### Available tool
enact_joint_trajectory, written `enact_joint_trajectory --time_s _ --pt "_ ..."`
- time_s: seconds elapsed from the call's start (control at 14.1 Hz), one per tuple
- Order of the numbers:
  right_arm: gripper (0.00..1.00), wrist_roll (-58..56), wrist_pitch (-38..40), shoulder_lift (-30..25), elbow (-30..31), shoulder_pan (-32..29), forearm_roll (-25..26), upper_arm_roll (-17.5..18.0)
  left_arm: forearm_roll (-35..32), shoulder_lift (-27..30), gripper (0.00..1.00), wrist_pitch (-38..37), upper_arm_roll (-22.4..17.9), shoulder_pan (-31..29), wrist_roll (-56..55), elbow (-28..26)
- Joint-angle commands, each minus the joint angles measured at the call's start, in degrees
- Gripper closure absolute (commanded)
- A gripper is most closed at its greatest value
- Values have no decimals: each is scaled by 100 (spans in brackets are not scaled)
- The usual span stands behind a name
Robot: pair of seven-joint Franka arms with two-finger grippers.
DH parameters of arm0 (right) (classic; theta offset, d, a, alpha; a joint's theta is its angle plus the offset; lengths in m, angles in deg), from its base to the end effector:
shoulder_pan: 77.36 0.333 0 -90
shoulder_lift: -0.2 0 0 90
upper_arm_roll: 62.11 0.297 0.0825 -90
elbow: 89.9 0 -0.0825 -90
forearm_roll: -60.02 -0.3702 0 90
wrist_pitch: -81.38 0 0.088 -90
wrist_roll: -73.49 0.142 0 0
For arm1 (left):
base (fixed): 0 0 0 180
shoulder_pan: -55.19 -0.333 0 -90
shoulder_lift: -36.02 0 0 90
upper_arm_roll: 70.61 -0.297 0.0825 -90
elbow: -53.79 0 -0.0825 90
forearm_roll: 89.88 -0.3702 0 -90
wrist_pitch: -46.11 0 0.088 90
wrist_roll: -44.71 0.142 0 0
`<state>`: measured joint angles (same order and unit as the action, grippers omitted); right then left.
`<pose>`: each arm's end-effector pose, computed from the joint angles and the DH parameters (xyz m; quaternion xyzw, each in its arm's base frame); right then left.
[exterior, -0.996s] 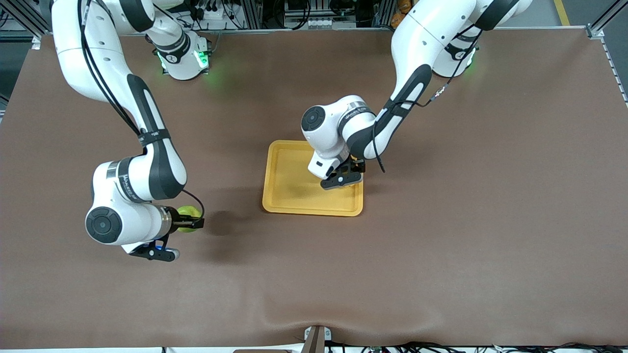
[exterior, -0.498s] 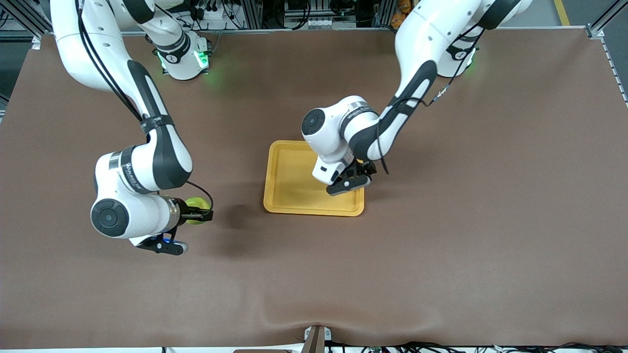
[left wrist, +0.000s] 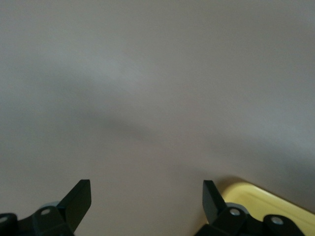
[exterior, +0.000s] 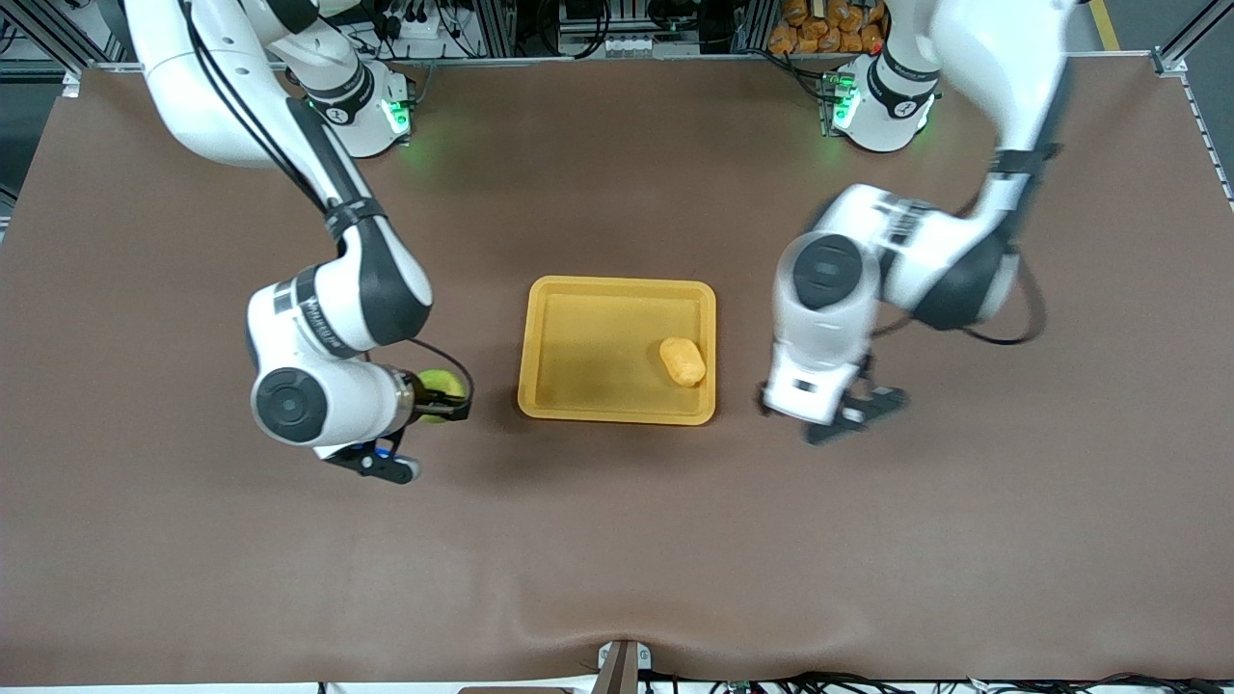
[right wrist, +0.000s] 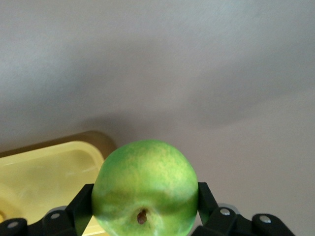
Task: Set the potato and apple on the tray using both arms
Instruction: 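Carry the apple to the tray with the right gripper while the left gripper withdraws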
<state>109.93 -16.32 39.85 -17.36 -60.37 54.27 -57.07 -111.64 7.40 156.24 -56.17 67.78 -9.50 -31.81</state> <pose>0.6270 0.2556 0.2888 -0.9788 0.1432 0.1465 0.0068 0.6195 -0.2496 0.3406 -0.9769 -0.1776 -0.0557 0.1048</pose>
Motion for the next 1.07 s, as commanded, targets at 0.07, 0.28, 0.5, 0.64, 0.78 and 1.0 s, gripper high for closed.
enact_joint_trajectory --time_s 0.07,0.28,0.5,0.64,0.78,1.0 --pt "100 574 5 7 23 487 -40 15 102 85 0 -185 67 -641 743 -97" --pt "100 653 -379 34 189 725 -382 6 128 94 0 -265 76 -1204 1561 -132" --pt "100 935 -926 139 383 910 -401 -3 312 76 0 -274 76 -1530 2071 -254" --pt "100 978 -1093 148 515 954 -401 -3 671 94 0 -274 76 -1715 2169 -281" --pt "100 1031 -1198 148 673 1042 -401 -3 787 225 0 -230 111 -1829 2248 -465" --pt "100 1250 -1304 131 919 1217 -401 -3 787 628 0 24 251 -2005 2327 -1000"
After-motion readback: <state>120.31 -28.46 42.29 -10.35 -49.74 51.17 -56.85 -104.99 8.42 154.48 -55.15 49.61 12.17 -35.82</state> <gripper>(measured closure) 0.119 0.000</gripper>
